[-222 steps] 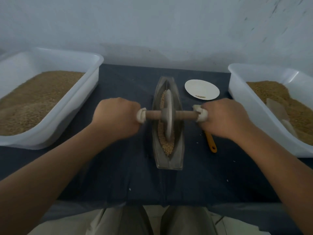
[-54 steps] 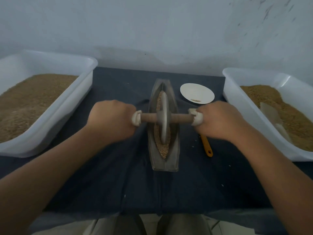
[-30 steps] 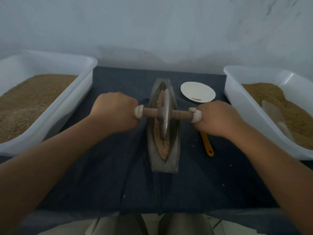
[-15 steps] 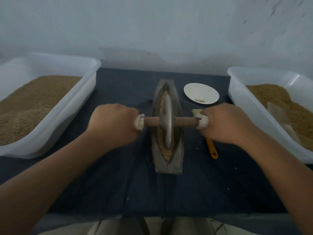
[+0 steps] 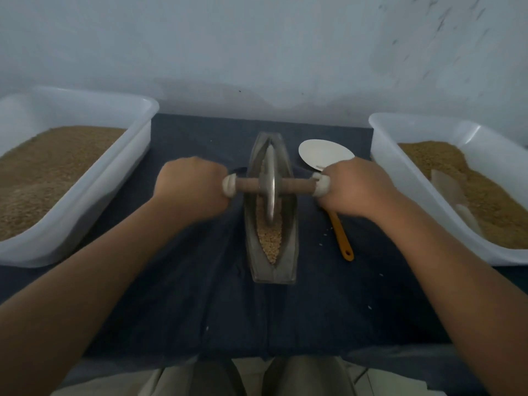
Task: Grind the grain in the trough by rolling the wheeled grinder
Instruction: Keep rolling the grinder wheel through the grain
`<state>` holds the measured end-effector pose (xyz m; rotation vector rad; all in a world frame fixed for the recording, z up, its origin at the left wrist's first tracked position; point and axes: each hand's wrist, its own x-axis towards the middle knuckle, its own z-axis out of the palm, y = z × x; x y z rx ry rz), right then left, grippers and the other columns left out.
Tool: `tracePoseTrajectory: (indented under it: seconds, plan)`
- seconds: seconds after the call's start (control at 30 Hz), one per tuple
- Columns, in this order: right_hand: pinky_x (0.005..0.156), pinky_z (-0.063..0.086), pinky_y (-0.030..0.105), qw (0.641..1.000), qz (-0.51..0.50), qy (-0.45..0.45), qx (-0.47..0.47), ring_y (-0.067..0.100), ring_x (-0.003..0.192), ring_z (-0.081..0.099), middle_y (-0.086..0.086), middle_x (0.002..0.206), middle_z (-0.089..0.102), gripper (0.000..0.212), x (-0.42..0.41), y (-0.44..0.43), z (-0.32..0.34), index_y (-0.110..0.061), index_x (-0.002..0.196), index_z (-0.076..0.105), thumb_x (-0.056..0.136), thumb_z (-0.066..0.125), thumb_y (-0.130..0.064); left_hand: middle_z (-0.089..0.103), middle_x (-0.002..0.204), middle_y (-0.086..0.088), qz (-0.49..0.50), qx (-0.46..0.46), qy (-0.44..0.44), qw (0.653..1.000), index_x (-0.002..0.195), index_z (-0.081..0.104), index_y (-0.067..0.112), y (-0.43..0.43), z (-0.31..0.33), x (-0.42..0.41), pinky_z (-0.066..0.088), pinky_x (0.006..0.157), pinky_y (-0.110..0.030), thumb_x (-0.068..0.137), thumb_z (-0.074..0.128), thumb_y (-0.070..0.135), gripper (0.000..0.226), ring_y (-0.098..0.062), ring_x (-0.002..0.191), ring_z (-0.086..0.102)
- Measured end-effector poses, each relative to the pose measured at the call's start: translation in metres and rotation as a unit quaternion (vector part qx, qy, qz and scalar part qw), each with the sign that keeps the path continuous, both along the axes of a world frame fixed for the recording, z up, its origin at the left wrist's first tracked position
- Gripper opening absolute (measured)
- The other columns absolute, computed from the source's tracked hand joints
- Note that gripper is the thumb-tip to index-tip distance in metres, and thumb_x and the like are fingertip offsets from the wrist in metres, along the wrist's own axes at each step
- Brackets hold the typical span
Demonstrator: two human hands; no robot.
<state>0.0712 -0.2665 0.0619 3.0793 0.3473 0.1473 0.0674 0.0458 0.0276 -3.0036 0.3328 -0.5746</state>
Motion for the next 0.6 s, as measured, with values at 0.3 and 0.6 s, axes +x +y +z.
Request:
tracePoseTrajectory:
  seconds: [0.3, 0.6]
  plan:
    - [0.051, 0.041, 0.03, 0.999, 0.01, -0.037, -0.008, 0.013, 0.057, 0.053, -0.006, 0.063, 0.059, 0.032, 0.015, 0.008, 0.002, -0.027, 0.066, 0.059, 0.088, 0.059, -0.051, 0.057, 0.061, 0.01, 0.02, -0.037, 0.032, 0.999, 0.063, 0.056, 0.025, -0.001, -0.006, 0.012, 0.036, 0.051, -0.025, 0.084, 0.053, 0.049, 0.032, -0.015, 0.054, 0.055]
    - [0.052, 0.042, 0.03, 1.0, 0.01, -0.024, -0.014, 0.015, 0.058, 0.056, -0.006, 0.062, 0.059, 0.032, 0.022, 0.011, 0.008, -0.027, 0.065, 0.061, 0.075, 0.046, -0.054, 0.053, 0.059, 0.009, 0.023, -0.028, -0.007, 0.999, 0.062, 0.052, 0.025, 0.0, -0.01, 0.018, 0.03, 0.05, -0.023, 0.087, 0.05, 0.049, 0.035, -0.014, 0.051, 0.05]
